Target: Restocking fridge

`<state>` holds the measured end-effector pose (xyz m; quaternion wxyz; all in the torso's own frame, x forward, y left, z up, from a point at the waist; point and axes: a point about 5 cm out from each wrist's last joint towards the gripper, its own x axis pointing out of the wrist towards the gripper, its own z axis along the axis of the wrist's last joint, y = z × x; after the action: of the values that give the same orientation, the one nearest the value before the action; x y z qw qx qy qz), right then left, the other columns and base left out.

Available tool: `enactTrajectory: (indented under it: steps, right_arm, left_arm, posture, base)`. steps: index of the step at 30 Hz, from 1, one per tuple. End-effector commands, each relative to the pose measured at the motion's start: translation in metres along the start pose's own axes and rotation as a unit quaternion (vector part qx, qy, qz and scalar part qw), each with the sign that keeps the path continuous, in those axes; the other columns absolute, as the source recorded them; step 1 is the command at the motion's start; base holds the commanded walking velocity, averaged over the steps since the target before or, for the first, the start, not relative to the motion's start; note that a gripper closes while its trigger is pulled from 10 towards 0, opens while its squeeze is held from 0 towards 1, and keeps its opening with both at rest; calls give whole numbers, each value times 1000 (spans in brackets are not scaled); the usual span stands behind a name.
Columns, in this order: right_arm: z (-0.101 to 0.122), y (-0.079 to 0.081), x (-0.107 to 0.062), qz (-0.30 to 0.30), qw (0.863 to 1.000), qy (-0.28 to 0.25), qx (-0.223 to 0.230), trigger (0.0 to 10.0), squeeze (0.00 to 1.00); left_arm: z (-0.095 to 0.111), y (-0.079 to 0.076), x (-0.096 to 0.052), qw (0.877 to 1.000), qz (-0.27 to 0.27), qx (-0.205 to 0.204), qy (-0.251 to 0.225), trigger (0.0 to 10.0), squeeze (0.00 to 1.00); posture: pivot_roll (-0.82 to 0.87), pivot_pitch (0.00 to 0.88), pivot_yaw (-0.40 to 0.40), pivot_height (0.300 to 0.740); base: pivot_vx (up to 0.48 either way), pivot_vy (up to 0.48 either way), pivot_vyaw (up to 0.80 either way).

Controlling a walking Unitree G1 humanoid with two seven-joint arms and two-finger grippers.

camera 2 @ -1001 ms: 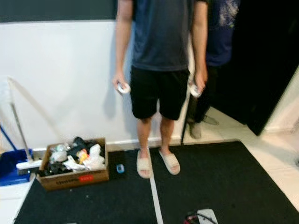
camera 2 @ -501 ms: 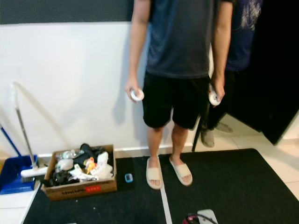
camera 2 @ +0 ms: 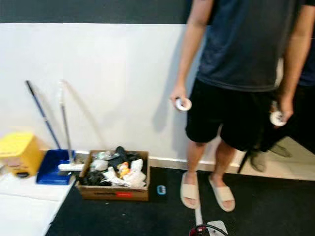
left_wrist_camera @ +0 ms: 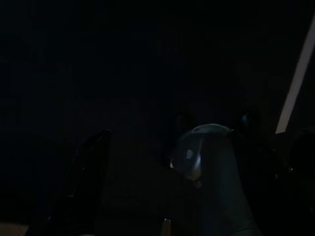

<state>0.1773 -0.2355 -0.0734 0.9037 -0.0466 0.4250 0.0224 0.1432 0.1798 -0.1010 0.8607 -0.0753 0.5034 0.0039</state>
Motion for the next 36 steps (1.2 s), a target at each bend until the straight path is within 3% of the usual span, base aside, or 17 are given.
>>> enactTrajectory:
  steps: [1, 22, 36]
  right_arm:
    - [-1, 0, -1, 0, 1000, -1, 5, 10000, 0]
    - [-6, 1, -2, 6, 1000, 9, 3, 10000, 0]
    - [-25, -1, -7, -10, 999, 39, 22, 10000, 0]
  left_arm:
    - [-4, -1, 0, 1000, 0, -2, 8, 10000, 0]
    - [-3, -1, 0, 1000, -6, 8, 9, 10000, 0]
    - [-4, -2, 0, 1000, -5, 17, 9, 10000, 0]
  posture:
    - [-67, 0, 11, 740]
    - [-67, 0, 12, 740]
    - [-68, 0, 11, 740]
  base:
    - [0, 0, 763]
    - [0, 0, 763]
    - [0, 0, 763]
